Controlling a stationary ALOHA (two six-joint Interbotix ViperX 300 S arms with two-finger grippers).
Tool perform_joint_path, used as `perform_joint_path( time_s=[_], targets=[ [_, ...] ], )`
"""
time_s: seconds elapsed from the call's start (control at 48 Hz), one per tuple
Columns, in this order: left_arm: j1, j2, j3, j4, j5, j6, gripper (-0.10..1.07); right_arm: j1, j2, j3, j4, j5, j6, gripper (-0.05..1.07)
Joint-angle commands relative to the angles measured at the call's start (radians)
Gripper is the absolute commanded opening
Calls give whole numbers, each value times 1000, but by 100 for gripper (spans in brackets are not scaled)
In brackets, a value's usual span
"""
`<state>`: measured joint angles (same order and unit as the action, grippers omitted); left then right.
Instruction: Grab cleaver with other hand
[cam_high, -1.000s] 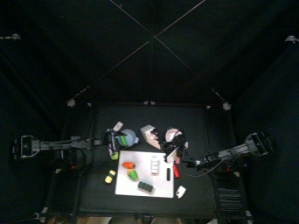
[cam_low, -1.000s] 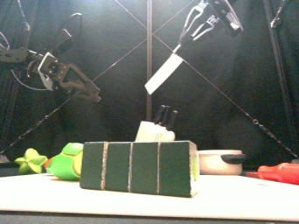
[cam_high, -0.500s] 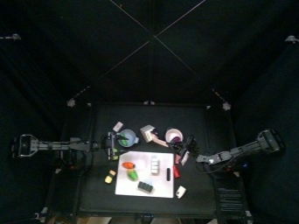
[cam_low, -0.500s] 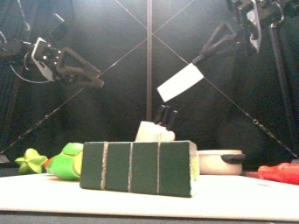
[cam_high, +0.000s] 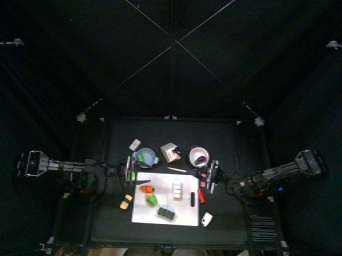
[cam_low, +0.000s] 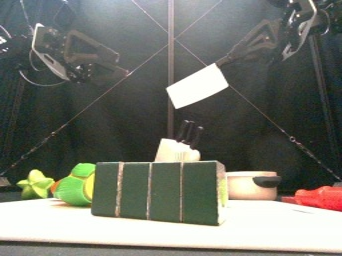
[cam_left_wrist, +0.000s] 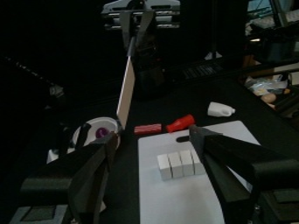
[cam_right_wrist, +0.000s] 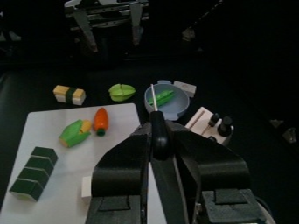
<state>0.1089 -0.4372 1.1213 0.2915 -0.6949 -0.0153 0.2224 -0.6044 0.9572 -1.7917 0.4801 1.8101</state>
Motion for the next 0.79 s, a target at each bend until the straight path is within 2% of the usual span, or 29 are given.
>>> perform_joint_path(
  time_s=[0.0, 0.146, 0.312, 0.771],
  targets=[
    [-3, 52, -55, 3, -44, -2, 99, -5, 9, -23, -35, -2, 5, 56],
    [8, 137, -89, -9, -101, -3, 99, -5, 29, -38, -35, -5, 14, 56],
    [26, 196, -94, -34, -167, -2, 99, -5, 28, -48, -41, -14, 84, 56],
    [29, 213, -97, -34, -181, -2, 99, -17, 15, -20, -61, -15, 287, 56]
  ],
)
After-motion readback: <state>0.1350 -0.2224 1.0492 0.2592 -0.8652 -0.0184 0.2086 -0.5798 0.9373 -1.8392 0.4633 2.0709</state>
